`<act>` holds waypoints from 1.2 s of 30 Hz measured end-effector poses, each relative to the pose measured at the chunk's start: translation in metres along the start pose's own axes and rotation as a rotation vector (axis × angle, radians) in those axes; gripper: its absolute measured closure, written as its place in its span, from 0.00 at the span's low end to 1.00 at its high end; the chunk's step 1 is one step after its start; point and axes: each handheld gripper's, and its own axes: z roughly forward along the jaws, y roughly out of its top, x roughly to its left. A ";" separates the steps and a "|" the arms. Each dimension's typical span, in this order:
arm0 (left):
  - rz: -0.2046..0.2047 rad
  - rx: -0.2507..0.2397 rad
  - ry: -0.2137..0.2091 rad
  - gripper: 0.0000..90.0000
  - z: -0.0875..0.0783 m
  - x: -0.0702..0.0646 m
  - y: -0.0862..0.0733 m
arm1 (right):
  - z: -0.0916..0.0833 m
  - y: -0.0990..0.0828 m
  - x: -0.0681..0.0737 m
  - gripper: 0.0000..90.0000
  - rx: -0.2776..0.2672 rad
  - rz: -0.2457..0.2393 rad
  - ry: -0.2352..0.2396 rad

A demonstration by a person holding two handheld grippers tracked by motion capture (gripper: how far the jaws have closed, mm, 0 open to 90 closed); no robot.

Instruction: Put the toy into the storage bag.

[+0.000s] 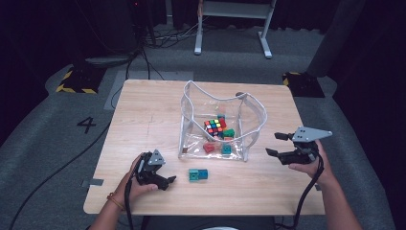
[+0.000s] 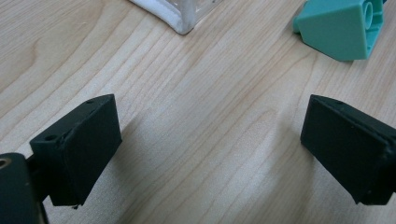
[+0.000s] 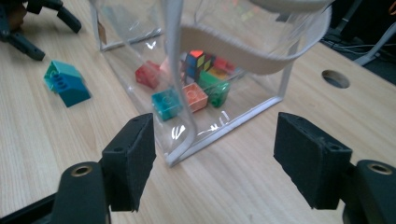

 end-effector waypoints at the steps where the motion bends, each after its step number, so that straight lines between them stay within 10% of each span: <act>1: 0.000 0.000 0.000 0.06 0.000 0.000 0.000 | 0.003 -0.003 0.003 0.33 -0.002 0.012 0.012; 18: 0.000 0.000 0.000 0.06 0.000 0.000 0.000 | 0.080 -0.030 0.060 0.37 0.084 -0.049 0.226; 36: 0.004 0.001 0.003 0.06 0.000 0.000 0.000 | 0.156 -0.007 0.107 0.37 0.134 -0.107 0.381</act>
